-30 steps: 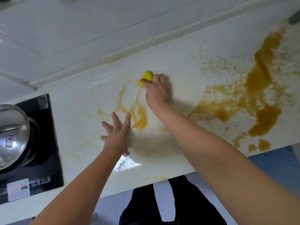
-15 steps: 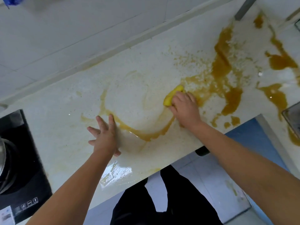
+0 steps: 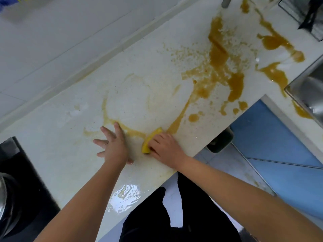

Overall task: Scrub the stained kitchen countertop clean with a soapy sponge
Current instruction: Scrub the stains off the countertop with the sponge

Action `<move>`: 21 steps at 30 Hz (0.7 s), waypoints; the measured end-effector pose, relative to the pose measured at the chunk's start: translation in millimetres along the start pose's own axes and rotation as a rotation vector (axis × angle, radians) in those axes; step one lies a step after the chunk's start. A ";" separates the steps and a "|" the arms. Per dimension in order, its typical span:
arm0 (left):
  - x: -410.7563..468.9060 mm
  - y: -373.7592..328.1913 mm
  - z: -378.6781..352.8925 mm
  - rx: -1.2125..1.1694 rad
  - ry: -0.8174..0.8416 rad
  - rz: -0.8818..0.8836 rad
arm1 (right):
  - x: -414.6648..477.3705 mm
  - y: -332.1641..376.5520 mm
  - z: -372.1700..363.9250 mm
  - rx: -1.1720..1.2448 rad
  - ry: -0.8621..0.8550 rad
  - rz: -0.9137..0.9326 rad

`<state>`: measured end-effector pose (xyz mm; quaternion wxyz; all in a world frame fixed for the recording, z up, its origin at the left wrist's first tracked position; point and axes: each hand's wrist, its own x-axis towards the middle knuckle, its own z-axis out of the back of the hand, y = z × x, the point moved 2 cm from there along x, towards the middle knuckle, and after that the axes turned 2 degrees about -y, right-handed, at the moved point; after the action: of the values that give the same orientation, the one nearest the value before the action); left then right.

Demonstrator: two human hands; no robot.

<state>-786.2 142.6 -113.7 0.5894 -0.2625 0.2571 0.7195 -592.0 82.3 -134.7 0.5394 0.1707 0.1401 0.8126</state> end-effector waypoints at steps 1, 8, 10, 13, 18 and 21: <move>2.1 1.3 -0.3 -0.009 -0.002 0.020 | -6.3 -10.3 2.5 0.009 0.054 0.093; 5.2 -0.3 -2.9 -0.025 -0.049 0.002 | -7.2 -169.2 84.4 -0.248 -0.190 -0.683; 4.9 -0.4 -3.1 -0.016 -0.039 0.012 | 0.1 -170.1 83.5 -0.268 -0.223 -0.902; 4.6 -1.3 -3.2 -0.028 -0.029 0.001 | 9.1 -122.0 58.2 -0.257 -0.193 -0.997; 3.6 -2.2 -1.5 -0.041 -0.041 -0.016 | 8.3 -13.4 7.9 -0.049 0.009 -0.984; 3.0 -1.6 -1.1 -0.031 -0.020 -0.020 | 4.0 15.1 9.8 -0.110 -0.067 -0.775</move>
<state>-785.1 144.3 -116.7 0.5948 -0.2669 0.2372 0.7202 -601.8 80.7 -119.1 0.8189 0.1024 0.1330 0.5489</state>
